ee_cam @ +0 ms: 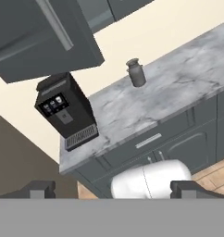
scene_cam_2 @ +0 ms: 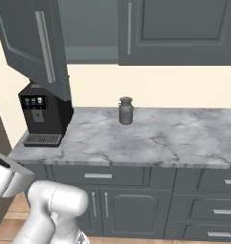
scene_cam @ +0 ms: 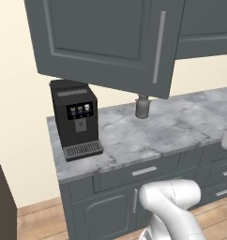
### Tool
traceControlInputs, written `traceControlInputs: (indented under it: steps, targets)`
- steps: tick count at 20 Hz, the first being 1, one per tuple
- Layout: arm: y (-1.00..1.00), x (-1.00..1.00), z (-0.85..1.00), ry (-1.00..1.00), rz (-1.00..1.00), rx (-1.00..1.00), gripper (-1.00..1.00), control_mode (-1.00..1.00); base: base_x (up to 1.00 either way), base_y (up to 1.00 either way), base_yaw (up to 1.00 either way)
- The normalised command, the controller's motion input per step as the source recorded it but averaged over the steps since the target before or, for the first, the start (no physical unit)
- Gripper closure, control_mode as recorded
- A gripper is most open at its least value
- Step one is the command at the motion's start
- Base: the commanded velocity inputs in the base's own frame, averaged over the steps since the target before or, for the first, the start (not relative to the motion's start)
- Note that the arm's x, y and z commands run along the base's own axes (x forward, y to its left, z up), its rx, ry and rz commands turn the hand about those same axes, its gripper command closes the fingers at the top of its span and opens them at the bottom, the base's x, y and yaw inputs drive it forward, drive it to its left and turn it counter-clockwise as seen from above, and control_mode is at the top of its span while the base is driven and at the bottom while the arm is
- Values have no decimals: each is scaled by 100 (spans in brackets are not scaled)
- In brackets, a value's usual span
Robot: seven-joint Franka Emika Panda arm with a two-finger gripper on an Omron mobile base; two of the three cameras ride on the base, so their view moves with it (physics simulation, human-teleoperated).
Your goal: Close all open cabinet doors.
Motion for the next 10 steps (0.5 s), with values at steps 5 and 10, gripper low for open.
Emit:
traceControlInputs:
  steps: [5,10]
  targets:
    - [0,0,0,0,0,0,-100,100,4,0,0]
    - [0,0,0,0,0,0,-100,100,0,0,0]
